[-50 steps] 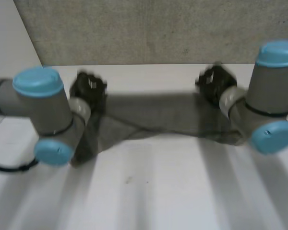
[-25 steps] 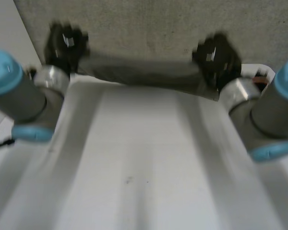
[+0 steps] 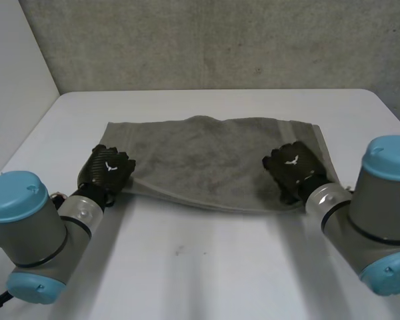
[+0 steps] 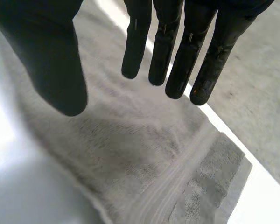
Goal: Fold the towel.
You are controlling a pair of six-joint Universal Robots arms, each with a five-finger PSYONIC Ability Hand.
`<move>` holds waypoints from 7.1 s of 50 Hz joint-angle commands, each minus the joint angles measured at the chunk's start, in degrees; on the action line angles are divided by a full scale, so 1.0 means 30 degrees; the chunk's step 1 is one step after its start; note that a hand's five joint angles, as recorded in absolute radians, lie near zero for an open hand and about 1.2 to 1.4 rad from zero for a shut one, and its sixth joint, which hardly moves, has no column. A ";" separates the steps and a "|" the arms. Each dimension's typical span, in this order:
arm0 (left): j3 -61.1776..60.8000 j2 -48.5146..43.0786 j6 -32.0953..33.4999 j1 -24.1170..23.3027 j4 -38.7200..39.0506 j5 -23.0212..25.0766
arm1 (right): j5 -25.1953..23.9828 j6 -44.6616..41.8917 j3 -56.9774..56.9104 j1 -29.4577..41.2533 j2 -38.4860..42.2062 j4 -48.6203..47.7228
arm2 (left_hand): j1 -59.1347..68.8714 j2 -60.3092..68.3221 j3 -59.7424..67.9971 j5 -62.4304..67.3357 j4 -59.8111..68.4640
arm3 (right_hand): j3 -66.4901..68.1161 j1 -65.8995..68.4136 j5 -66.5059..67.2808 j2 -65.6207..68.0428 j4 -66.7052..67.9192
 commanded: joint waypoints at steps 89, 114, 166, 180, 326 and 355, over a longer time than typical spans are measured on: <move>-0.1780 0.7597 0.4808 0.2265 -1.0189 0.1351 | -0.0886 -1.2677 0.1620 -0.8841 -0.6418 1.0677 | 0.3740 0.3409 0.3427 0.3478 0.3407 | 1.2688 1.4502 1.2505 1.2764 1.2720; 1.2927 -0.7843 0.4896 0.1210 -0.5590 -0.0407 | 0.2424 -0.9513 -0.9865 -0.2806 0.7732 -0.2067 | 0.3740 0.3409 0.3427 0.3478 0.3407 | 1.2688 1.4502 1.2505 1.2764 1.2720; 0.5193 -0.1925 -0.0231 0.0859 -0.3568 -0.0700 | -0.2293 -0.3126 -0.3595 -0.7493 0.3747 0.3794 | -1.9594 -1.9925 -1.9907 -1.9855 -1.9926 | 0.1879 0.3694 0.1697 0.1956 0.1911; 0.4900 -0.1925 -0.0260 0.0888 -0.3539 -0.0700 | -0.2118 -0.3331 -0.3800 -0.7757 0.4304 0.3324 | -1.9594 -1.9925 -1.9907 -1.9855 -1.9926 | 1.2688 1.4502 1.2505 1.2764 1.2720; 0.3259 0.1591 -0.4098 -0.0548 -0.3334 -0.0817 | 0.2400 0.3700 -0.4396 0.2446 0.2432 0.0391 | -1.9594 -1.9925 -1.9907 -1.9855 -1.9926 | -0.5014 -0.3199 -0.5196 -0.4937 -0.4982; 0.3230 0.1063 -0.4098 -0.0665 -0.3275 -0.0758 | -0.1738 0.0654 0.0565 -0.2396 0.2869 -0.2827 | -1.9594 -1.9925 -1.9907 -1.9855 -1.9926 | 1.2665 1.4479 1.2483 1.2741 1.2697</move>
